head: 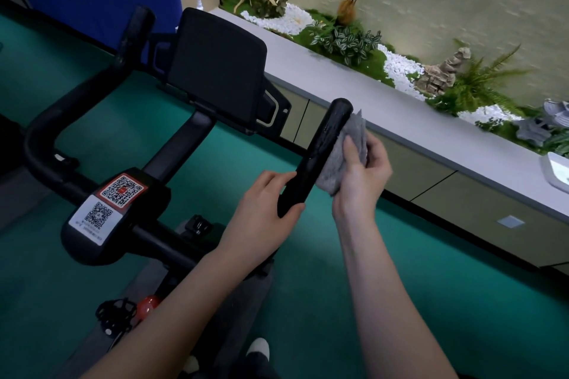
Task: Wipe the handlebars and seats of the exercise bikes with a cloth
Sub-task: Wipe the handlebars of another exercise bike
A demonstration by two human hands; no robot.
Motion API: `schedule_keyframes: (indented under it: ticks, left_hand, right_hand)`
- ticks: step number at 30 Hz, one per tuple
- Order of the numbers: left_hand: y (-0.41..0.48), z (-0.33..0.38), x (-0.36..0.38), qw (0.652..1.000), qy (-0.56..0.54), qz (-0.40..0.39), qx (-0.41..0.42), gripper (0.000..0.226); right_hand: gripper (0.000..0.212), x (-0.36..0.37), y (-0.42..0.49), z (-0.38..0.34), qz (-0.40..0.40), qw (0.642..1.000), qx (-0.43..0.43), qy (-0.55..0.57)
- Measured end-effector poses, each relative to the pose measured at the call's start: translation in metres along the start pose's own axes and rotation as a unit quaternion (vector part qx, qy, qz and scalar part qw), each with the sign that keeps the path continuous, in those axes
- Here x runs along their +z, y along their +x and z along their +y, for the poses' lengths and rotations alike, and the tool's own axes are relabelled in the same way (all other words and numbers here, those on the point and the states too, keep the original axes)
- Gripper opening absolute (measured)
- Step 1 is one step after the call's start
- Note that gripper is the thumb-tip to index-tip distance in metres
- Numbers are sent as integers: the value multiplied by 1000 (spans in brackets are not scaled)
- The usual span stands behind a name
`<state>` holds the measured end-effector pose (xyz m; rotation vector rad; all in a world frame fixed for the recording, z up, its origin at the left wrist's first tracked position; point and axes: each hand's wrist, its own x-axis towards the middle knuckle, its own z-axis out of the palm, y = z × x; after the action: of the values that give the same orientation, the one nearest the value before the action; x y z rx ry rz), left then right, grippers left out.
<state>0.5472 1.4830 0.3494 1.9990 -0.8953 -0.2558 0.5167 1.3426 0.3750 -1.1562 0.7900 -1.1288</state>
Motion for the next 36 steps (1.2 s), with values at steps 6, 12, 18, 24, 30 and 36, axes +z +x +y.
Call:
schedule_keyframes:
  ticks: [6, 12, 18, 24, 30, 36]
  left_hand:
    - [3, 0, -1, 1000, 3, -4, 0, 40]
    - [2, -1, -1, 1000, -14, 4, -2, 49]
    - [2, -3, -1, 1000, -11, 3, -4, 50]
    - [2, -3, 0, 1000, -21, 5, -4, 49]
    - [2, -3, 0, 1000, -24, 5, -4, 50]
    - [3, -4, 0, 1000, -30, 1, -8, 50]
  right_hand:
    - [26, -29, -38, 22, -197, 865, -362, -286]
    - [34, -22, -12, 23, -200, 825, -406, -338]
    - [28, 2, 19, 4, -126, 847, -404, -322]
    - [18, 12, 22, -11, -89, 915, -318, -230]
    - [19, -4, -6, 9, -109, 907, -317, -255]
    - [19, 22, 27, -12, -35, 962, -213, -167]
